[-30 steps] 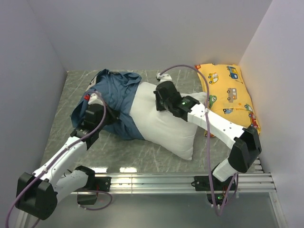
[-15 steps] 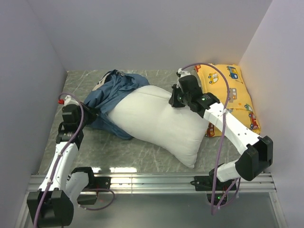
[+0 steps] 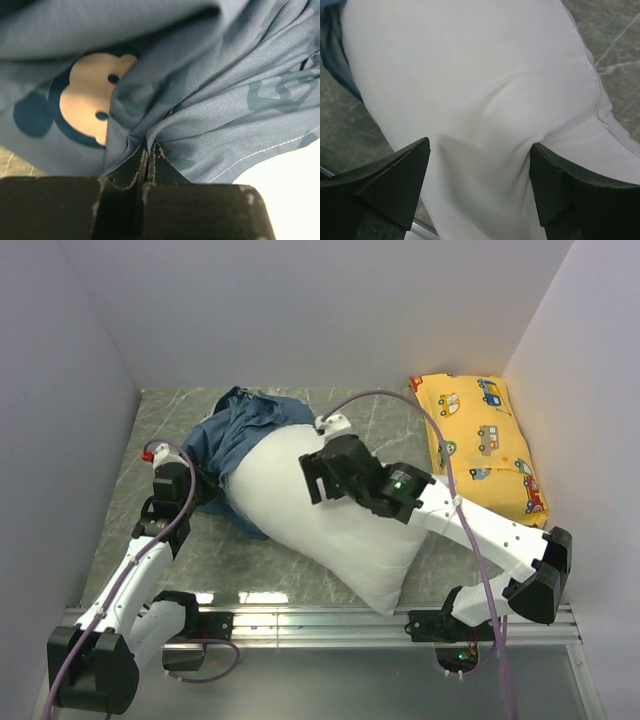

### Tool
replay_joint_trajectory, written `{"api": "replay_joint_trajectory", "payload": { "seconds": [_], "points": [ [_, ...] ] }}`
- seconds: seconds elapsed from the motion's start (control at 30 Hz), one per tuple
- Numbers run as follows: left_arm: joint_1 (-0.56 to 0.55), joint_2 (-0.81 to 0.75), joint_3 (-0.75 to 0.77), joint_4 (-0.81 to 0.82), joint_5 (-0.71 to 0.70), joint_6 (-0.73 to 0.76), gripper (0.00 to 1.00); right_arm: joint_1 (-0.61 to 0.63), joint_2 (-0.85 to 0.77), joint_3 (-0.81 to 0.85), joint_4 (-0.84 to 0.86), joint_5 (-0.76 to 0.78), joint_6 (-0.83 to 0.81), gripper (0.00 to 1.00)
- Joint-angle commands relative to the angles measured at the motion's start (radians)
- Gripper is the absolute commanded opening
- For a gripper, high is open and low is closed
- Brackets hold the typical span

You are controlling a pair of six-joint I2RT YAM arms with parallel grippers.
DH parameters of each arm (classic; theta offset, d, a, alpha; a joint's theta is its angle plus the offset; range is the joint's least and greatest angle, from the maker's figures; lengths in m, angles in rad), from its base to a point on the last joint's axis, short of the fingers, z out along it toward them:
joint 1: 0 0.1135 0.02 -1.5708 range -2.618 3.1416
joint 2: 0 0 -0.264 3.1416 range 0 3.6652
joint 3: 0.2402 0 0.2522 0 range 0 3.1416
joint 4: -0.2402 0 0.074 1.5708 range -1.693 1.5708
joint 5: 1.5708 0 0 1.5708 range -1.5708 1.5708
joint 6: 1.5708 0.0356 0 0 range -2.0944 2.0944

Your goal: Remove the pillowcase from the pillow

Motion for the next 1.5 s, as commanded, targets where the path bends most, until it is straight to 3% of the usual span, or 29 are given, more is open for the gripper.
{"api": "replay_joint_trajectory", "payload": {
  "seconds": [0.0, 0.13, 0.27, 0.4, 0.57, 0.7, 0.8, 0.87, 1.03, 1.17, 1.2, 1.27, 1.3, 1.33, 1.37, 1.47],
  "points": [
    [-0.013, 0.009, 0.022, 0.026, 0.019, -0.005, 0.00, 0.109, 0.043, 0.022, 0.065, 0.079, -0.028, 0.86],
    [-0.018, 0.020, 0.036, 0.021, 0.041, 0.000, 0.00, 0.157, 0.135, 0.079, 0.009, 0.274, -0.006, 0.90],
    [-0.023, 0.008, 0.017, 0.027, 0.048, -0.005, 0.00, 0.186, 0.131, 0.143, -0.077, 0.504, 0.021, 0.90],
    [-0.026, 0.008, 0.004, 0.039, 0.051, -0.014, 0.00, 0.186, 0.096, 0.231, -0.136, 0.611, 0.031, 0.90],
    [-0.040, -0.003, -0.009, 0.052, 0.056, -0.026, 0.01, 0.185, 0.011, 0.230, -0.055, 0.475, -0.077, 0.90],
    [-0.056, -0.008, 0.000, 0.049, 0.051, -0.029, 0.00, 0.234, 0.071, 0.219, -0.042, 0.296, -0.086, 0.90],
    [-0.073, -0.006, 0.010, 0.044, 0.042, -0.034, 0.01, 0.292, 0.194, 0.234, -0.025, 0.299, -0.080, 0.91],
    [-0.081, -0.006, 0.014, 0.038, 0.036, -0.034, 0.01, 0.304, 0.292, 0.243, 0.016, 0.292, -0.091, 0.97],
    [-0.083, -0.020, 0.028, 0.003, 0.031, -0.022, 0.01, 0.297, 0.502, 0.279, 0.031, 0.313, -0.110, 1.00],
    [-0.081, -0.003, 0.069, -0.017, 0.031, -0.005, 0.00, 0.229, 0.560, 0.246, 0.019, 0.322, -0.069, 0.99],
    [-0.079, 0.002, 0.077, -0.025, 0.031, -0.002, 0.00, 0.208, 0.561, 0.240, 0.003, 0.324, -0.049, 0.97],
    [-0.073, 0.011, 0.102, -0.028, 0.031, 0.006, 0.00, 0.137, 0.541, 0.205, -0.027, 0.299, -0.011, 0.75],
    [-0.060, 0.014, 0.108, -0.030, 0.031, 0.009, 0.00, 0.116, 0.498, 0.188, -0.028, 0.286, -0.006, 0.28],
    [-0.049, 0.018, 0.115, -0.025, 0.031, 0.009, 0.00, 0.096, 0.470, 0.171, -0.028, 0.278, 0.000, 0.07],
    [-0.035, 0.028, 0.117, -0.019, 0.036, 0.009, 0.01, 0.067, 0.441, 0.142, -0.030, 0.263, 0.003, 0.00],
    [0.032, 0.054, 0.122, 0.001, 0.088, 0.006, 0.00, 0.013, 0.317, 0.108, -0.028, 0.218, 0.008, 0.00]
  ]
}}
